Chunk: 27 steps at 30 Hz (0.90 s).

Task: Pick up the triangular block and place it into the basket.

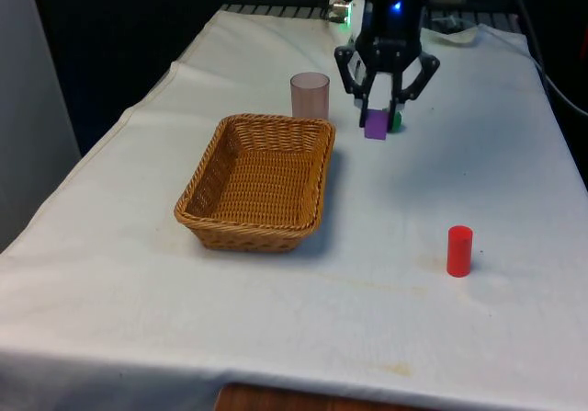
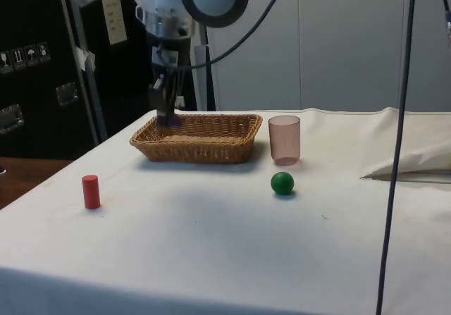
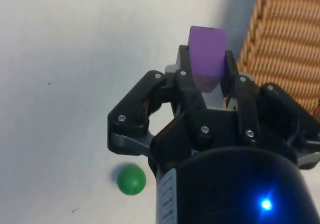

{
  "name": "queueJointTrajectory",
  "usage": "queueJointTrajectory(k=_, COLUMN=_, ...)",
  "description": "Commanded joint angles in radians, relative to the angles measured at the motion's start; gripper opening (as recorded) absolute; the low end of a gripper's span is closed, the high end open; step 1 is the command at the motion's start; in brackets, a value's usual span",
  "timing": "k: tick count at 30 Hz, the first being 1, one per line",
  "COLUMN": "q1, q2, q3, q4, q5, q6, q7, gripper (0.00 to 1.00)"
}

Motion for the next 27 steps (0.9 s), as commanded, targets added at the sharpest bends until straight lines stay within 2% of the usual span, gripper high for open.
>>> queueJointTrajectory(k=1, q1=-0.008, q2=-0.005, q3=0.005, q4=0.000, q5=0.010, q6=-0.007, q7=-0.017, gripper=0.33)
queueJointTrajectory(k=4, q1=-0.010, q2=-0.004, q3=-0.011, q4=0.004, q5=0.010, q6=-0.003, q7=-0.035, gripper=0.33)
queueJointTrajectory(k=5, q1=-0.001, q2=0.000, q3=-0.016, q4=0.005, q5=0.000, q6=0.000, q7=-0.018, gripper=0.33)
queueJointTrajectory(k=6, q1=-0.010, q2=-0.003, q3=-0.017, q4=0.005, q5=0.010, q6=-0.002, q7=-0.041, gripper=0.33)
queueJointTrajectory(k=13, q1=-0.015, q2=0.004, q3=-0.065, q4=0.006, q5=0.012, q6=0.020, q7=-0.092, gripper=0.33)
queueJointTrajectory(k=14, q1=-0.004, q2=0.002, q3=-0.072, q4=0.008, q5=0.001, q6=0.009, q7=-0.075, gripper=0.33)
queueJointTrajectory(k=15, q1=-0.016, q2=0.006, q3=-0.070, q4=0.005, q5=0.013, q6=0.023, q7=-0.098, gripper=0.33)
queueJointTrajectory(k=23, q1=-0.025, q2=0.035, q3=-0.108, q4=0.001, q5=0.017, q6=0.065, q7=-0.140, gripper=0.33)
queueJointTrajectory(k=24, q1=-0.014, q2=0.041, q3=-0.126, q4=0.005, q5=0.002, q6=0.059, q7=-0.128, gripper=0.33)
queueJointTrajectory(k=25, q1=-0.029, q2=0.046, q3=-0.117, q4=0.000, q5=0.019, q6=0.080, q7=-0.151, gripper=0.33)
queueJointTrajectory(k=27, q1=-0.031, q2=0.055, q3=-0.124, q4=0.000, q5=0.020, q6=0.091, q7=-0.159, gripper=0.33)
